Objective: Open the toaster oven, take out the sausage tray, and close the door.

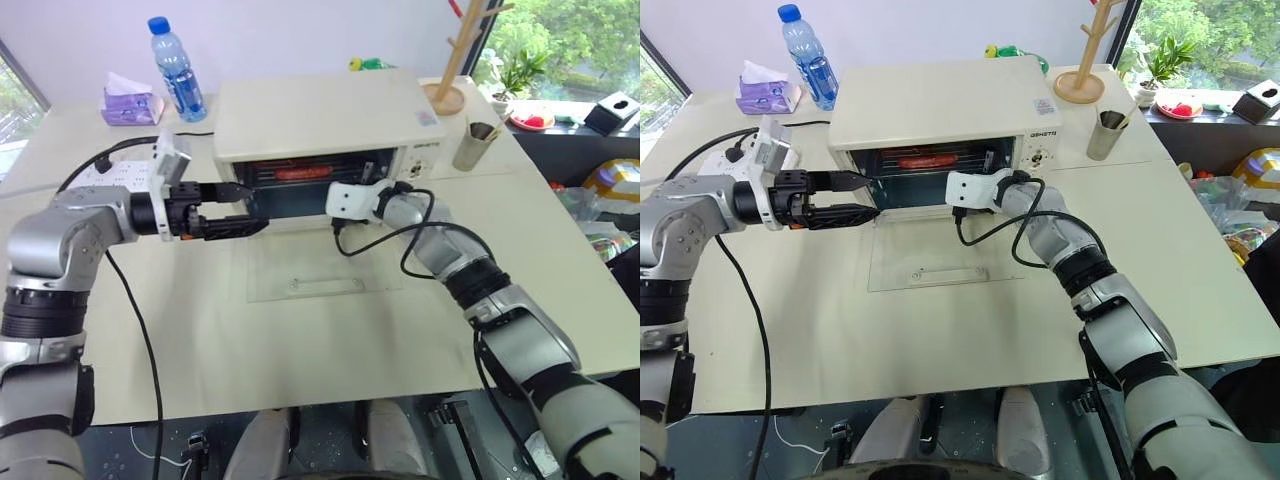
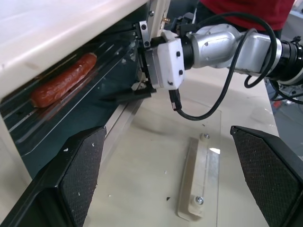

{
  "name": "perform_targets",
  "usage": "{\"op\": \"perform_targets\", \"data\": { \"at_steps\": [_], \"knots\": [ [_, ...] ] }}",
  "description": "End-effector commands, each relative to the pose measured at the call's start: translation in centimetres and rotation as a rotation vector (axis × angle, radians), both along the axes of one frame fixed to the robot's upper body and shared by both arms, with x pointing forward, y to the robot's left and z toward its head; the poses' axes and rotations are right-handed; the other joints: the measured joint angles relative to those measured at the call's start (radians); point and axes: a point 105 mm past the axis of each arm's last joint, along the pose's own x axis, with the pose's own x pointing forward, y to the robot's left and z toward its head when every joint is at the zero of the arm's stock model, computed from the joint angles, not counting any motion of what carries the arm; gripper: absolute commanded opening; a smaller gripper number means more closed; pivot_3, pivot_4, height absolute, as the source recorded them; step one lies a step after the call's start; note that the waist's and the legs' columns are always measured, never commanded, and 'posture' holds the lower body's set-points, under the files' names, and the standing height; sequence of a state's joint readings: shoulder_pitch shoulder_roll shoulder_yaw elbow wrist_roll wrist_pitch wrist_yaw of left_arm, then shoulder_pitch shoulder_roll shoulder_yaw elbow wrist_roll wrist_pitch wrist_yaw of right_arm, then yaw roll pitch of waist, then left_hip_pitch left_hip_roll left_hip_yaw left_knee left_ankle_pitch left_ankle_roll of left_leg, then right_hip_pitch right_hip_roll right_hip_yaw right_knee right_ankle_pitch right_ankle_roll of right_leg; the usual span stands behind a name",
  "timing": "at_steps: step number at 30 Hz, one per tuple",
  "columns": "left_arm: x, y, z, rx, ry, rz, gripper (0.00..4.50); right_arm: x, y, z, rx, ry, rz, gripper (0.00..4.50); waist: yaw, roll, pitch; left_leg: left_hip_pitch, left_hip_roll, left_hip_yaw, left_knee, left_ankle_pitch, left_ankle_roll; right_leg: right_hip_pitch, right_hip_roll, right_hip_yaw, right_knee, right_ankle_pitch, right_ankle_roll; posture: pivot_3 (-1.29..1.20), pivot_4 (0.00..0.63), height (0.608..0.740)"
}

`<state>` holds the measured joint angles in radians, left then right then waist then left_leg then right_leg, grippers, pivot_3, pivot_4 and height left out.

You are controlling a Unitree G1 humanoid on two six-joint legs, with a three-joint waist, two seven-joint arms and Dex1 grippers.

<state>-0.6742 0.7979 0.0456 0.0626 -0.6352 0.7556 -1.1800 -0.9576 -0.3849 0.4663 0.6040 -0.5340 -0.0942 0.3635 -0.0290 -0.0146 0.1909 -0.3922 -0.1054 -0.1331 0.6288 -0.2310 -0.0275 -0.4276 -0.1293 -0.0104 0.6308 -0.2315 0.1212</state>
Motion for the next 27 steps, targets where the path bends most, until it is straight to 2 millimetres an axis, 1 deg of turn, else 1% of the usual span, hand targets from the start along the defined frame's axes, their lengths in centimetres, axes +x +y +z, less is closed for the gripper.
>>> {"op": "perform_targets", "data": {
  "at_steps": [1,2,4,5,12,19,27],
  "knots": [
    [0.2,-0.1,0.4,0.011,-0.039,-0.007,4.50,0.0,0.7,1.3,0.009,-0.041,0.031,2.64,-0.007,0.000,0.000,0.000,0.000,0.000,0.000,0.000,0.000,0.000,0.000,0.000,0.000,0.000,0.000,0.00,0.150,0.739],
    [0.3,0.0,0.3,0.011,-0.036,-0.005,4.50,0.0,0.8,1.3,0.010,-0.043,0.033,2.02,-0.009,0.000,0.000,0.000,0.000,0.000,0.000,0.000,0.000,0.000,0.000,0.000,0.000,0.000,0.000,0.00,0.150,0.739],
    [0.5,0.1,0.1,0.009,-0.031,0.001,4.50,-0.1,0.8,1.4,0.013,-0.049,0.035,0.92,-0.013,0.000,0.000,0.000,0.000,0.000,0.000,0.000,0.000,0.000,0.000,0.000,0.000,0.000,0.000,0.00,0.150,0.739],
    [0.7,0.1,0.1,0.007,-0.028,0.005,4.50,-0.1,0.8,1.4,0.014,-0.052,0.035,0.49,-0.014,-0.001,0.000,0.000,0.000,0.000,0.000,0.000,0.000,0.000,0.000,0.000,0.000,0.000,0.000,0.00,0.150,0.739],
    [1.8,0.3,-0.1,0.005,-0.032,0.022,4.50,-0.2,0.7,1.3,0.010,-0.059,0.034,0.49,-0.015,-0.001,-0.001,0.000,0.000,0.000,0.000,0.000,0.000,0.000,0.001,0.000,0.001,0.000,0.000,0.00,0.150,0.739],
    [2.6,0.6,0.5,0.002,-0.057,0.038,4.50,-0.7,0.7,1.3,0.006,-0.073,0.048,0.49,-0.012,-0.002,-0.001,0.001,0.000,-0.001,0.000,0.000,0.000,0.000,0.001,0.000,0.002,0.001,-0.001,0.00,0.150,0.739],
    [3.1,0.9,1.0,0.001,-0.072,0.045,4.50,-2.8,0.0,0.6,-0.008,-0.093,0.065,0.49,-0.009,-0.002,-0.001,0.001,0.000,-0.001,0.001,0.000,0.001,0.000,0.001,0.000,0.002,0.001,-0.001,0.00,0.150,0.739]
  ]
}}
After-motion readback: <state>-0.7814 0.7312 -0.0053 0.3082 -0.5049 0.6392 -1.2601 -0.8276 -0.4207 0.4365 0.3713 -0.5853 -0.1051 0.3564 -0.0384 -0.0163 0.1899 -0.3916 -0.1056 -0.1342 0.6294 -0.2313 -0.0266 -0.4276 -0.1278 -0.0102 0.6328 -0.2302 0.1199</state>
